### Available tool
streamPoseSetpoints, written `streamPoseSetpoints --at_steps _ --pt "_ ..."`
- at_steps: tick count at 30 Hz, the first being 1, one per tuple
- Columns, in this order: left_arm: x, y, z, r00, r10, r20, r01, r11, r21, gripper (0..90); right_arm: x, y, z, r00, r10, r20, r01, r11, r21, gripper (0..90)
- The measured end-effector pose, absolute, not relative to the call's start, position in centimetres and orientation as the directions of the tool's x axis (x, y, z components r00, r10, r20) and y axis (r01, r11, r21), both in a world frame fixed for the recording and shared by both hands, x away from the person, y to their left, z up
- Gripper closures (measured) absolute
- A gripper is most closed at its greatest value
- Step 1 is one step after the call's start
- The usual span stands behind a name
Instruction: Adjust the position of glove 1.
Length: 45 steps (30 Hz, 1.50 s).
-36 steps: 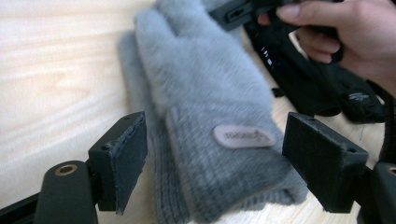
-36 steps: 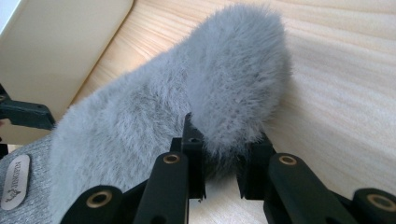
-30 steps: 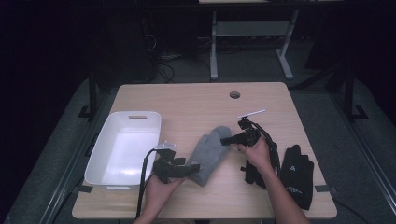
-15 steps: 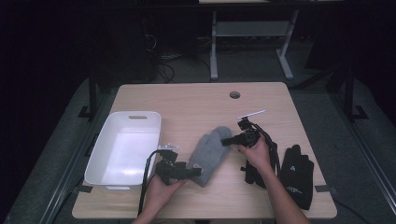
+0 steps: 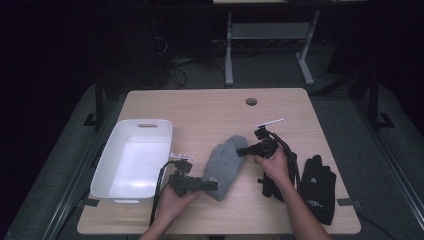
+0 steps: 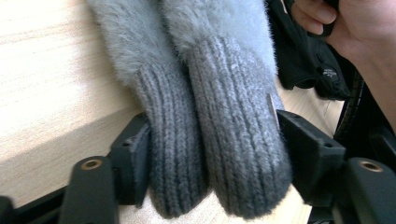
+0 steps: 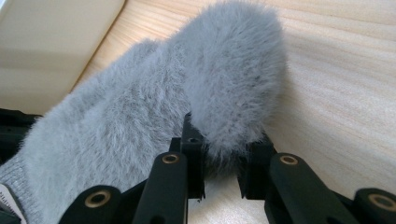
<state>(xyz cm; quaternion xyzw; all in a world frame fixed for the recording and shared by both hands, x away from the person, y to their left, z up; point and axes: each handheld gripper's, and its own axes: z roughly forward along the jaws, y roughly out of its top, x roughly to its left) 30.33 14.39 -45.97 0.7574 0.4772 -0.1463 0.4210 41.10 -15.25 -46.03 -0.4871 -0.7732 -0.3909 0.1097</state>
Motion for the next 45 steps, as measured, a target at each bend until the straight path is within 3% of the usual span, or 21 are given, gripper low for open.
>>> streamPoseSetpoints --at_steps 17,45 --pt "30.1 14.4 -45.4 0.521 0.580 -0.626 0.832 -0.182 0.524 40.1 40.6 -15.7 -44.3 -0.519 0.653 0.552 0.822 0.203 0.532 75.5" --pt "29.5 14.2 -42.3 0.620 0.574 -0.535 0.750 -0.233 0.619 40.2 39.8 -16.6 -40.1 -0.506 0.588 0.631 0.819 0.096 0.566 76.3"
